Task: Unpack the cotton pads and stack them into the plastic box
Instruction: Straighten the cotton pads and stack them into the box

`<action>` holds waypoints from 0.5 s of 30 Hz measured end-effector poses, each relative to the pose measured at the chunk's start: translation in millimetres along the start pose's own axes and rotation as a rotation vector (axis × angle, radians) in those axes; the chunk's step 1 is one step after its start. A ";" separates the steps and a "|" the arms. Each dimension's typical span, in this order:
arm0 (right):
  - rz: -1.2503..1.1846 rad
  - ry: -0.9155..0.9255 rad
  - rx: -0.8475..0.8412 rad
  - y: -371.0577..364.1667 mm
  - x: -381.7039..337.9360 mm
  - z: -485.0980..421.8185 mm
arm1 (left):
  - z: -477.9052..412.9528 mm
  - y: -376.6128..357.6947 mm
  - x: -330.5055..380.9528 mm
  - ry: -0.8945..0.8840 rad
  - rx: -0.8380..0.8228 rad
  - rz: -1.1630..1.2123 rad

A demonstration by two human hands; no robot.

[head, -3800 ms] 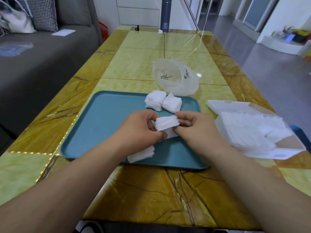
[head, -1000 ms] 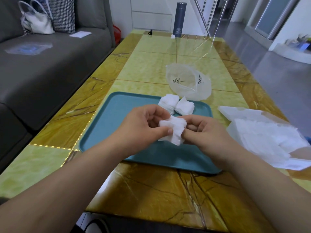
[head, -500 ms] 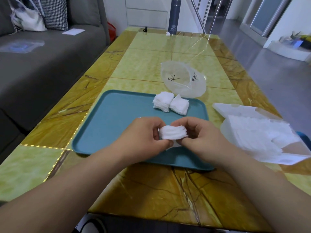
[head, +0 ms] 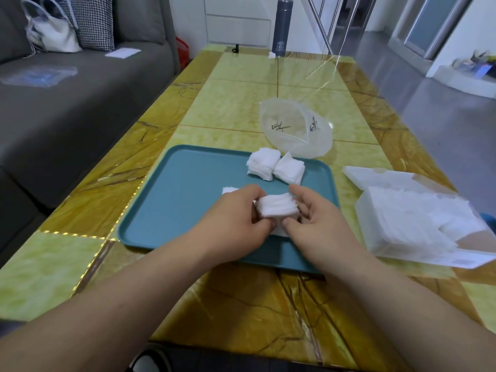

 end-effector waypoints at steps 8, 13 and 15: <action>0.090 0.029 0.131 16.2 -5.7 -4.2 | -12.7 30.1 -13.3 -0.002 0.116 -0.060; 0.068 -0.031 0.221 20.2 -3.2 -5.5 | -22.7 35.4 -33.0 0.126 0.013 -0.227; 0.070 -0.041 0.211 18.9 -2.5 -5.7 | -22.2 36.7 -35.0 0.152 -0.033 -0.184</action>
Point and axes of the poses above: each hand's wrist, its own z-axis away from the middle knuckle, its own y-axis out of the back of the hand, x = y × z, the point moved 3 cm from there along -z, towards the middle knuckle, and after that the axes turned 6 degrees about y, right-handed, at the moved point
